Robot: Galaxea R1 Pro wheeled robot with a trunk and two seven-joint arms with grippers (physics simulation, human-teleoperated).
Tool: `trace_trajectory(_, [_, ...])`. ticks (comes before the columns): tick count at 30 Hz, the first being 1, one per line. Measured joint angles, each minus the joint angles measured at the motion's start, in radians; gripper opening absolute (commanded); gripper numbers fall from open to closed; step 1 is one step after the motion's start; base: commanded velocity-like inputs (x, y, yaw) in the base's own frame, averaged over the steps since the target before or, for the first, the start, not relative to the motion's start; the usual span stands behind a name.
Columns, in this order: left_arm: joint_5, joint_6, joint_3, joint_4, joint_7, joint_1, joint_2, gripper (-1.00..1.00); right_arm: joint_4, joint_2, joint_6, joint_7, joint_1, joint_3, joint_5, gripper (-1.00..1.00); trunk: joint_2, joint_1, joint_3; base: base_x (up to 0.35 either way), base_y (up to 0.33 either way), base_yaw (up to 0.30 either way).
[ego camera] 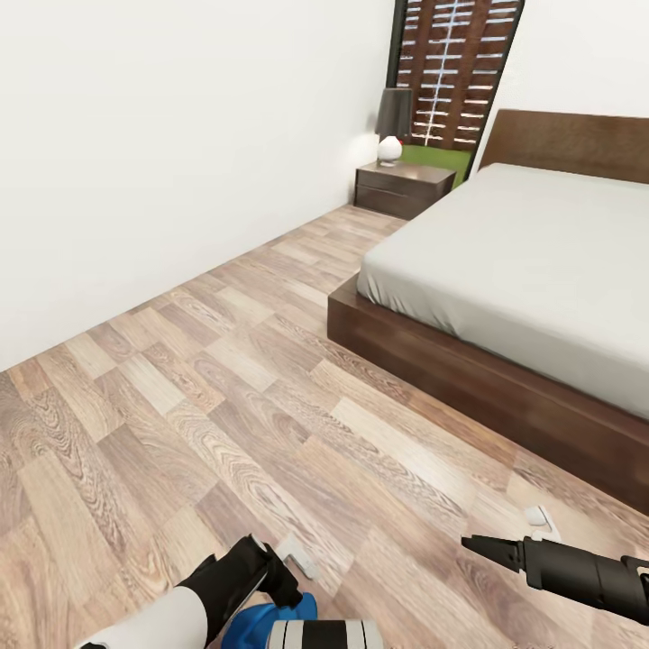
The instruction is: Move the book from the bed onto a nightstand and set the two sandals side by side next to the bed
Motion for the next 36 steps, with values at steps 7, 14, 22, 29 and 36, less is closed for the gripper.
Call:
trace_trajectory(7, [0.0, -0.001, -0.001, 0.001, 0.002, 0.0, 0.0, 1.0, 0.0, 0.0, 0.0, 0.0, 0.0, 0.0, 0.0, 1.0, -0.001, 0.002, -0.019, 0.0, 0.0, 0.0])
trace_trajectory(14, [0.0, -0.002, -0.001, 0.001, 0.002, 0.0, 0.0, 1.0, 0.0, 0.0, 0.0, 0.0, 0.0, 0.0, 0.0, 1.0, -0.001, 0.002, -0.019, 0.0, 0.0, 0.0])
trace_trajectory(22, [0.0, -0.002, -0.003, 0.001, 0.002, 0.0, -0.001, 1.0, 0.0, 0.0, 0.0, 0.0, 0.0, 0.0, 0.0, 1.0, -0.001, 0.002, -0.019, 0.0, 0.0, 0.0])
trace_trajectory(29, [-0.001, -0.013, -0.003, 0.002, 0.004, 0.0, -0.001, 1.0, 0.0, 0.0, 0.0, 0.0, 0.0, 0.0, 0.0, 1.0, -0.003, 0.005, -0.043, 0.0, 0.0, 0.0])
trace_trajectory(36, [-0.001, -0.024, -0.003, 0.014, 0.037, 0.0, -0.002, 1.0, 0.0, 0.0, 0.0, 0.0, 0.0, 0.0, 0.0, 1.0, -0.003, 0.005, -0.043, 0.0, 0.0, 0.0])
